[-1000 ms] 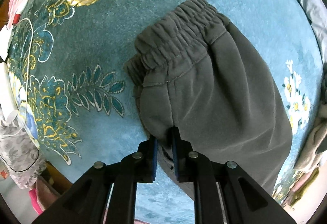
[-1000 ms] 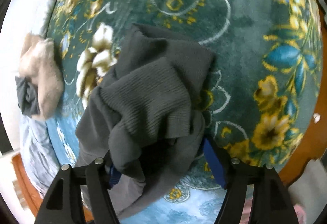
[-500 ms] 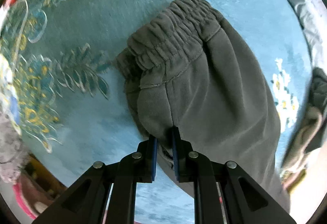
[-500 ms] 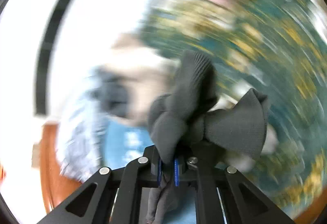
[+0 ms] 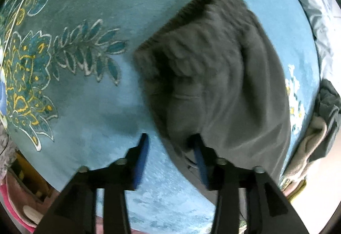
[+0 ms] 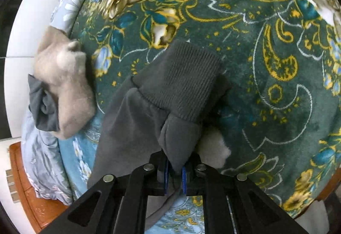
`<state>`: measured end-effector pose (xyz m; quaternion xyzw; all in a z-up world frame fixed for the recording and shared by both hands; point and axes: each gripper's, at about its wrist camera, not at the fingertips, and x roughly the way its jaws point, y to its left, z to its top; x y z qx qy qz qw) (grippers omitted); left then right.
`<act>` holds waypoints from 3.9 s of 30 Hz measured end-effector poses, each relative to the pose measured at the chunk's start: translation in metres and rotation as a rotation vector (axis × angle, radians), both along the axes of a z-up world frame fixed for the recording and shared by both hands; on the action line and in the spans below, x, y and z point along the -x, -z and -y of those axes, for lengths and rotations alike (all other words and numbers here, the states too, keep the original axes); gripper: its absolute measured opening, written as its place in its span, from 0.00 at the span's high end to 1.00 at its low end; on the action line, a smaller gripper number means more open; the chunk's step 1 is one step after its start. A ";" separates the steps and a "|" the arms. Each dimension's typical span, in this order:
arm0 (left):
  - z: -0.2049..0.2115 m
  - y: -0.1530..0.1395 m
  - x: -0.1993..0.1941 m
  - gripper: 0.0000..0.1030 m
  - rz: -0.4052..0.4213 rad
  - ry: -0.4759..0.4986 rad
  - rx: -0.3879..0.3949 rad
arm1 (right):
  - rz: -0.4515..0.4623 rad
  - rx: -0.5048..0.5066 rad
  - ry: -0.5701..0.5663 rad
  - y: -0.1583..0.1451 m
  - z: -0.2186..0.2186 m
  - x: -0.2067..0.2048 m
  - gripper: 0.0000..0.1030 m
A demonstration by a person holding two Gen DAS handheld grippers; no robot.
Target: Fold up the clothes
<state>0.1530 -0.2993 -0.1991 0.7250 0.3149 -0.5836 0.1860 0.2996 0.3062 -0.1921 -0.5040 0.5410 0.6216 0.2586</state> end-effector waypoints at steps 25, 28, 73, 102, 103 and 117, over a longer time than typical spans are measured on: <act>-0.011 -0.008 -0.029 0.92 -0.206 -0.157 -0.092 | 0.106 -0.016 0.005 -0.002 -0.002 0.012 0.85; -0.026 -0.037 -0.006 0.92 -0.288 -0.103 -0.102 | 0.020 -0.031 -0.004 -0.020 -0.006 0.023 0.90; -0.056 -0.082 -0.025 0.75 -0.245 -0.119 -0.027 | -0.186 0.145 0.122 0.025 -0.071 0.006 0.53; -0.149 -0.065 -0.042 0.74 -0.160 0.066 -0.060 | -0.315 0.238 0.117 0.049 -0.075 0.014 0.50; -0.150 -0.066 -0.041 0.74 -0.165 0.071 -0.060 | -0.320 0.240 0.113 0.050 -0.074 0.018 0.54; -0.127 -0.057 -0.059 0.73 -0.179 0.038 -0.076 | -0.378 0.126 0.068 0.001 -0.092 0.004 0.89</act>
